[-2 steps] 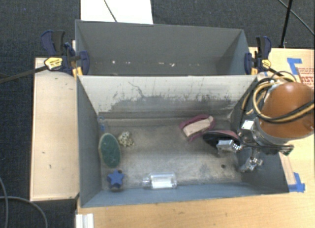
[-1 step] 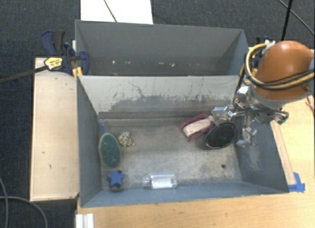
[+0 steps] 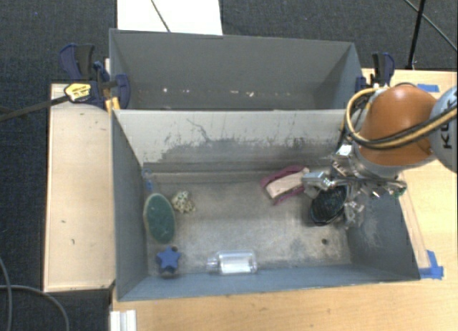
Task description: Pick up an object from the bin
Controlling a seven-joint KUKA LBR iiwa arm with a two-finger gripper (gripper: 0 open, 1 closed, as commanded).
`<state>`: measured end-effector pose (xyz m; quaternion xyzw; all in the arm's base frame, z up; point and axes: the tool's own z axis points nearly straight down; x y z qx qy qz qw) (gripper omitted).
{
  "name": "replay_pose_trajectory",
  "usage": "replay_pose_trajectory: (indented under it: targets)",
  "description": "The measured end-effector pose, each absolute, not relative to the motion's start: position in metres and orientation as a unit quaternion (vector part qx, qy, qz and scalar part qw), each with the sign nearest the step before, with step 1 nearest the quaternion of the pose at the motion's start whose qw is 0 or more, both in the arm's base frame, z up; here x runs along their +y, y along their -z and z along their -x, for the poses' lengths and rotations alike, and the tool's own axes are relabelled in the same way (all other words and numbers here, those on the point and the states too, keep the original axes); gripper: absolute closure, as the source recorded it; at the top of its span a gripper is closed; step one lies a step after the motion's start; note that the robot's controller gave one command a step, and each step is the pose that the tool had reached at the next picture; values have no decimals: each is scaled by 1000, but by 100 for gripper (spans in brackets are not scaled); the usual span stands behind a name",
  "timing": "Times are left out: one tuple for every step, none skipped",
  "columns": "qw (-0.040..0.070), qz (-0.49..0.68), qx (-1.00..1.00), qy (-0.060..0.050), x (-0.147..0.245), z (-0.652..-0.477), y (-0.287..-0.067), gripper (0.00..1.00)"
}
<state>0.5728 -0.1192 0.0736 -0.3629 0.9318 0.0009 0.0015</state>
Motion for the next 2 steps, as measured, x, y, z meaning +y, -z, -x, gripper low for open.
replay_pose_trajectory:
  targets:
    - [1, 361, 933, -1, -120, -573, -76, 100]
    - [4, 358, 934, 2, -118, -550, -210, 100]
